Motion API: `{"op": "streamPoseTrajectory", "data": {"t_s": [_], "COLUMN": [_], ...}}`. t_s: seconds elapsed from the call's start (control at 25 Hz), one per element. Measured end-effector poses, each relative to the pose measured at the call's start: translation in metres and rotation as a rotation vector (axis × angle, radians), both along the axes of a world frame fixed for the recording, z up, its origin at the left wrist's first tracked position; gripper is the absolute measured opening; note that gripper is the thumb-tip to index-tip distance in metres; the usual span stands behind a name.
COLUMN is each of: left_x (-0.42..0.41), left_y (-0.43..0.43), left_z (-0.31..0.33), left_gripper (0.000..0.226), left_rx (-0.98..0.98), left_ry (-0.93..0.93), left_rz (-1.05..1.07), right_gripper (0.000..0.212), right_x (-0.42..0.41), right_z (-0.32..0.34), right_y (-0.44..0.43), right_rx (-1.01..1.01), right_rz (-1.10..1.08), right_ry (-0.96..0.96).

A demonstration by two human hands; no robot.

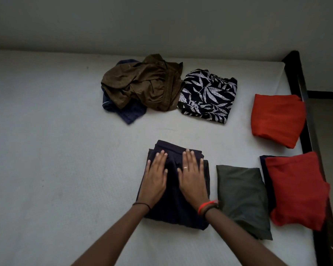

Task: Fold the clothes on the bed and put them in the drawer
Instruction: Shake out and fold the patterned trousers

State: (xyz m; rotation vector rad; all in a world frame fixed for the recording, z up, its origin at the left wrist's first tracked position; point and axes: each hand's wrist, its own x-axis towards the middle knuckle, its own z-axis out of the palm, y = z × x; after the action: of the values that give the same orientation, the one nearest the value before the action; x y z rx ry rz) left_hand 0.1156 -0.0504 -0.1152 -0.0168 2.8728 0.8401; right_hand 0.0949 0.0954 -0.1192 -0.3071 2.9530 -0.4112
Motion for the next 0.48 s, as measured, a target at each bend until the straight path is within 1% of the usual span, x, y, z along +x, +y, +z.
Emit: {"op": "streamPoseTrajectory", "data": {"t_s": [0.08, 0.16, 0.24, 0.32, 0.48], "left_x": [0.017, 0.024, 0.026, 0.026, 0.025], "left_y": [0.011, 0.01, 0.005, 0.0, 0.0], "left_z": [-0.019, -0.035, -0.049, -0.06, -0.07], "left_gripper": [0.056, 0.056, 0.056, 0.057, 0.058], "left_rx": [-0.144, -0.229, -0.28, -0.324, -0.343], "left_ry": [-0.031, -0.053, -0.041, 0.011, 0.014], "left_rz": [-0.099, -0.142, -0.161, -0.176, -0.177], "right_gripper": [0.063, 0.068, 0.07, 0.072, 0.072], "right_x": [0.017, 0.018, 0.014, 0.008, 0.004], "right_z": [-0.015, -0.033, -0.049, -0.063, -0.075], "right_y": [-0.003, 0.006, 0.018, 0.026, 0.029], "right_rx": [0.031, 0.086, 0.136, 0.135, 0.11], "right_rz": [0.051, 0.083, 0.149, 0.199, 0.212], "right_ry": [-0.016, -0.029, -0.01, 0.03, 0.095]}}
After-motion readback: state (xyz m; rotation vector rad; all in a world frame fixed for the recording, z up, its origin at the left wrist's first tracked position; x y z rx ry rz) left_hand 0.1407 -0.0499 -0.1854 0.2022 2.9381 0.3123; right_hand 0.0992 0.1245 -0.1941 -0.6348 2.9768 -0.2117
